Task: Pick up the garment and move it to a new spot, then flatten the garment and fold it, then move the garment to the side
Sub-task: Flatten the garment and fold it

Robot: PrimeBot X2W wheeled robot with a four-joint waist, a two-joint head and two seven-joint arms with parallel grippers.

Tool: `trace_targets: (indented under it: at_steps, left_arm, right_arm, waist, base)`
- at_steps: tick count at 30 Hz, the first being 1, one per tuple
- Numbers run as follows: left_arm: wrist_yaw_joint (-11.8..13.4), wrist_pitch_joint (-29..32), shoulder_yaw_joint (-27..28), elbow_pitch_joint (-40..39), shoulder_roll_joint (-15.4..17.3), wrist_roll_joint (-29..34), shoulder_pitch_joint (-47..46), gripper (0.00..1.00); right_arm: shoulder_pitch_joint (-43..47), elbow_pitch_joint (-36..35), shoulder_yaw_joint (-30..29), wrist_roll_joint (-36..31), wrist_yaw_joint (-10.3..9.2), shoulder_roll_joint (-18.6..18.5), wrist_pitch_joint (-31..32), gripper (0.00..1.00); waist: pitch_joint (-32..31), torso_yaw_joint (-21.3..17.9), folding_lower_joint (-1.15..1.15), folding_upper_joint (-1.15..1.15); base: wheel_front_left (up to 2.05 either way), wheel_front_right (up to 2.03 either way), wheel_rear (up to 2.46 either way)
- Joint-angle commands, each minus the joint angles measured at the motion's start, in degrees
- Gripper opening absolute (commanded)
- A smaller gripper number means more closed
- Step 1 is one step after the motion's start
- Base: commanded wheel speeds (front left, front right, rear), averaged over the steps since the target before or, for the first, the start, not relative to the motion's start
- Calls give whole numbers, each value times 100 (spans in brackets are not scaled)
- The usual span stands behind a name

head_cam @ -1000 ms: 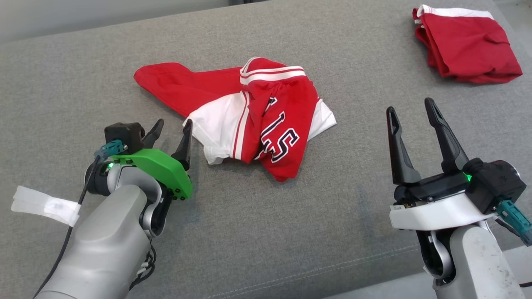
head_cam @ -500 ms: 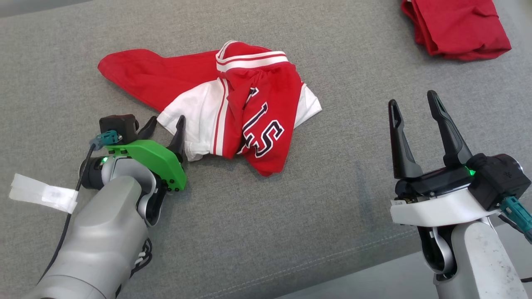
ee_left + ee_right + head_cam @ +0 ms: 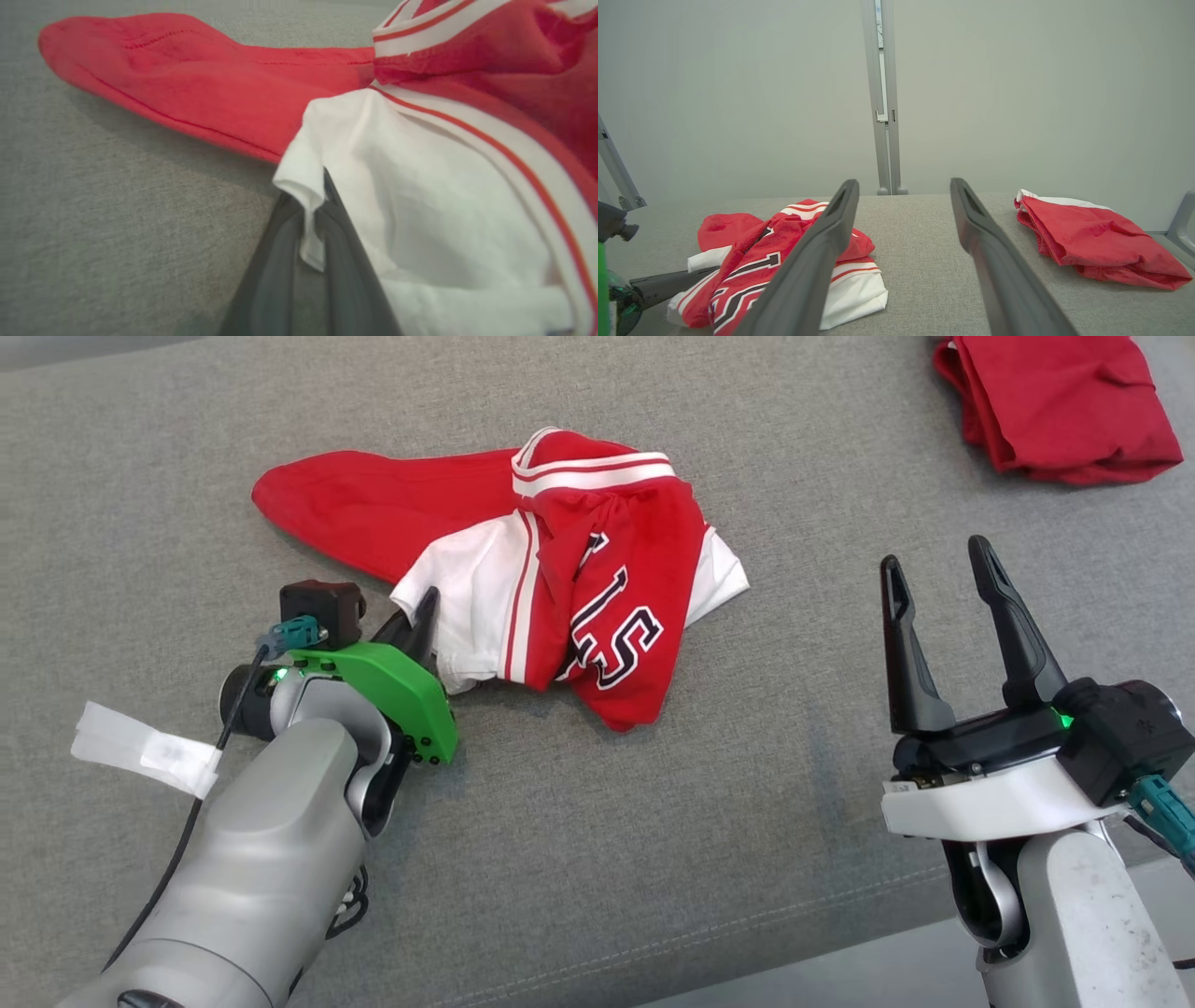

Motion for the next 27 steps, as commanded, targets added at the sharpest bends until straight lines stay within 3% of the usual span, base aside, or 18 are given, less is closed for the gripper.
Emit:
trace_targets:
  at_steps: [1,9,17,23,27]
  left_arm:
    - [48,-19,58,-128,2,97,15,1]
    - [413,-22,517,-1422,361,895,138,0]
    - [989,-23,872,-3140,811,1558,292,0]
    - [1456,119,835,-4549,1173,1833,510,0]
    - [1593,358,630,-5411,1236,2035,543,0]
  right_arm:
    - [13,18,-14,33,-3,-14,-47,100]
    - [48,84,24,58,-3,-15,-62,100]
    - [105,115,-14,59,-3,-14,-67,100]
    - [167,88,-57,53,-3,-14,-37,100]
    - [161,71,-61,36,-3,-14,-23,100]
  waist:
    - [-82,94,0,0]
    - [-262,207,0,0]
    - [-416,219,0,0]
    - [-501,258,0,0]
    - [-531,306,0,0]
  base:
    - [0,0,0]
    - [0,0,0]
    - [0,0,0]
    - [0,0,0]
    - [0,0,0]
